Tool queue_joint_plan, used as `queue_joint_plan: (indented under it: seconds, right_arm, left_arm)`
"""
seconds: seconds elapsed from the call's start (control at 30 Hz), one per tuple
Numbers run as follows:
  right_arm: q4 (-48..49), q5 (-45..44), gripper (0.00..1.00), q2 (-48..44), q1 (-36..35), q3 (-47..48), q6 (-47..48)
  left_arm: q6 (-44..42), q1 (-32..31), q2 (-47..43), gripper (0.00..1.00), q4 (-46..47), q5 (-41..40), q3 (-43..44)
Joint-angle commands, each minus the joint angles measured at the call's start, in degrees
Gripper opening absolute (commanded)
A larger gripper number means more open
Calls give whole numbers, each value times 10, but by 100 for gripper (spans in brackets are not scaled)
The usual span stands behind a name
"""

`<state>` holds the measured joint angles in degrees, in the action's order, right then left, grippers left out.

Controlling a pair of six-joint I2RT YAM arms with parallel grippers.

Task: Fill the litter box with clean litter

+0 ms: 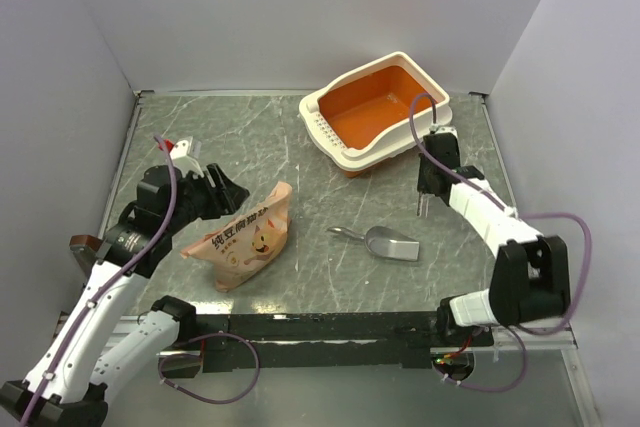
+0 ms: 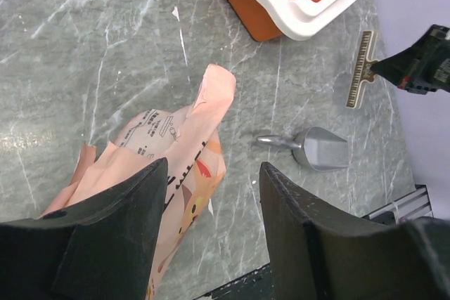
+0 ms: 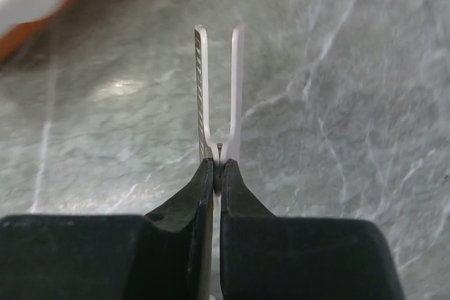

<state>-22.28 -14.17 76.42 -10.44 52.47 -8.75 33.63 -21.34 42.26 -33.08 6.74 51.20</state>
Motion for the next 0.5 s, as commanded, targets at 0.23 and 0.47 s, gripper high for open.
queue_joint_plan:
  seconds: [0.23,0.47]
  right_arm:
    - [-6,27,0,101,33,-1,-96]
    - [14,27,53,65,34,-10,-105]
  left_arm:
    - [-7,1,36,59,41,-16,-15]
    - [-4,1,48,61,38,-57,-1]
